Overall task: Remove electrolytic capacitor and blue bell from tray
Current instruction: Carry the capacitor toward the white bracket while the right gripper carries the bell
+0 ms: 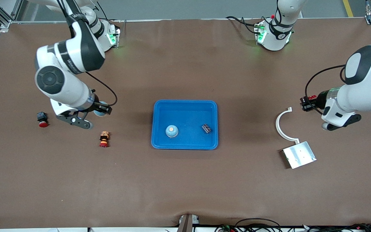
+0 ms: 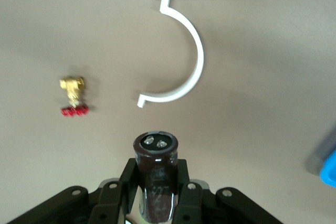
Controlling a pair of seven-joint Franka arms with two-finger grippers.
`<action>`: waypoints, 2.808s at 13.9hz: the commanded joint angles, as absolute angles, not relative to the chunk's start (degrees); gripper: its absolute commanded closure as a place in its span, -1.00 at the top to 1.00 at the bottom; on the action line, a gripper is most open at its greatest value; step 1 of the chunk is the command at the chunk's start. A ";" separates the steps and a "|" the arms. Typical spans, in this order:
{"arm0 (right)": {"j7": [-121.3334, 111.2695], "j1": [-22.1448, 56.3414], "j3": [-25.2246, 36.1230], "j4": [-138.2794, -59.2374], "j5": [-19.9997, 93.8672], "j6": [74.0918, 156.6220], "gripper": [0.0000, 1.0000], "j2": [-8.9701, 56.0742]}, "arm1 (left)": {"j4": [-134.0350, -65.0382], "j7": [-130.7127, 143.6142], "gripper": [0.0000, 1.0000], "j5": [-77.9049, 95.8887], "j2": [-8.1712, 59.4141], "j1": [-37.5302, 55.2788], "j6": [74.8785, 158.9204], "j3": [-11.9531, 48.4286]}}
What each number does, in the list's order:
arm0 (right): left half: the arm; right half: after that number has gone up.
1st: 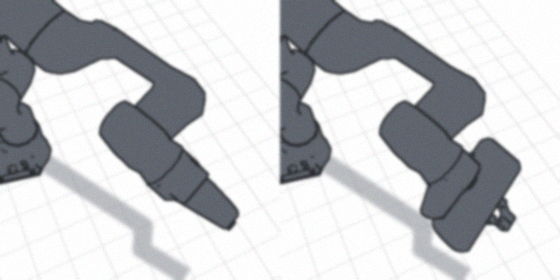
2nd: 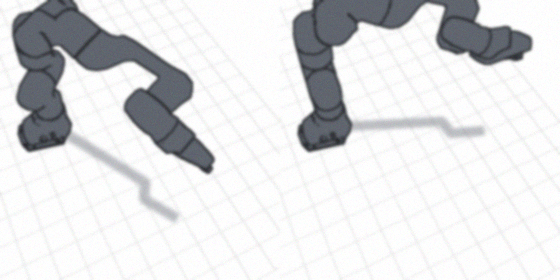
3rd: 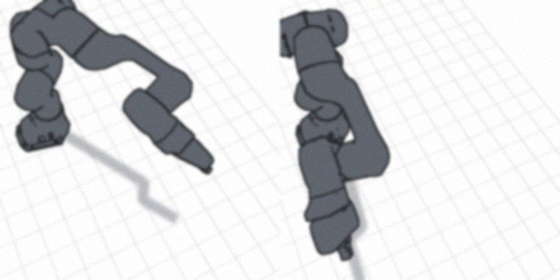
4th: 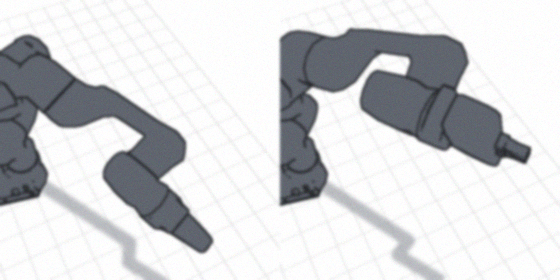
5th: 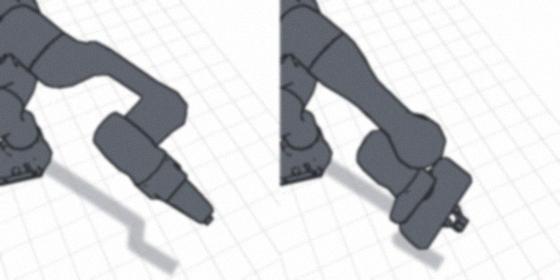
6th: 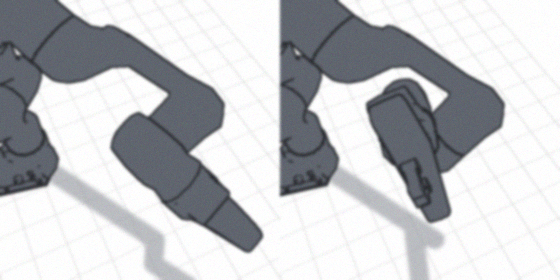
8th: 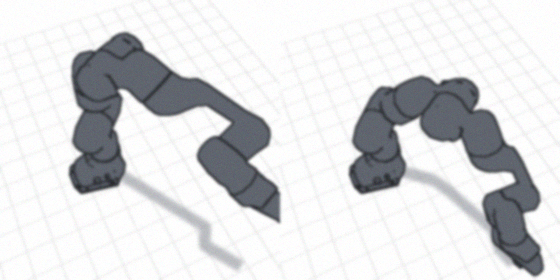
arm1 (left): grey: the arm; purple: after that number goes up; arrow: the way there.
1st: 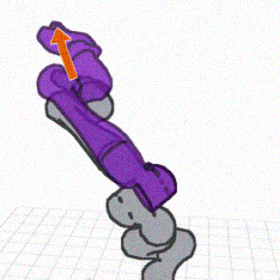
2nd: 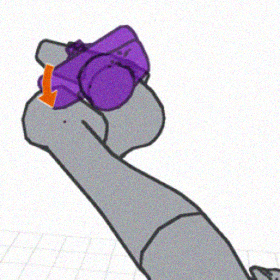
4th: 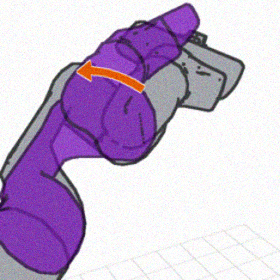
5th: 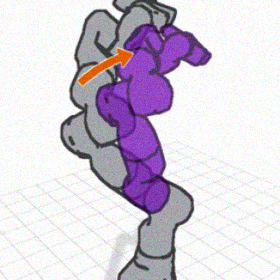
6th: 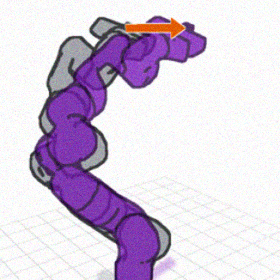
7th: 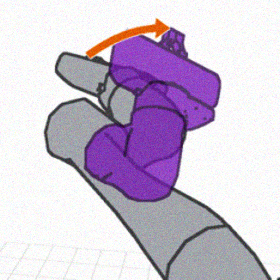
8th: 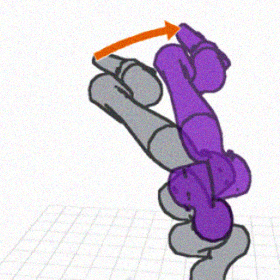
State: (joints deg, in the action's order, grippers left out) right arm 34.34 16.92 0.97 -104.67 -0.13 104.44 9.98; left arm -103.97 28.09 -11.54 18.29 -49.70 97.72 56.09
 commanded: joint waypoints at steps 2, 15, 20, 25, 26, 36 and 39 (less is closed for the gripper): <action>27.88 13.01 0.00 -108.54 0.97 103.45 -1.00 5.45 | -108.97 22.15 -1.00 -14.66 16.70 -54.40 105.80 56.69; 2.91 -0.26 0.17 -120.92 0.88 107.66 -1.00 -4.21 | -111.53 26.70 -1.00 -35.13 34.35 -54.40 114.08 55.28; -4.20 -3.86 0.26 -128.31 0.70 115.04 -1.00 -6.77 | -109.95 30.67 -0.99 -41.13 41.04 -52.66 114.52 55.02; -10.71 -7.38 0.26 -133.84 0.18 121.10 -1.00 -7.64 | -108.98 34.63 -0.97 -41.13 41.40 -45.10 115.75 48.88; -12.03 -8.25 0.26 -135.16 0.18 122.51 -1.00 -7.82 | -108.98 34.63 -0.95 -41.13 41.57 -44.91 116.27 48.52; -25.66 -16.69 0.26 -146.95 -2.54 142.98 -1.00 -6.60 | -109.07 34.54 -0.83 -41.22 42.36 -44.82 116.45 47.29; -25.84 -18.10 0.26 -147.92 -4.04 146.94 -1.00 -4.05 | -108.98 34.54 -0.71 -41.22 42.89 -44.91 116.46 47.29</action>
State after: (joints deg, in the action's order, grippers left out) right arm -24.67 -16.10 1.17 -146.59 -3.04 144.15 -5.06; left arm -109.54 34.01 -39.79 42.13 -45.00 115.99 47.34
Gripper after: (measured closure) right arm 0.357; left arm 0.665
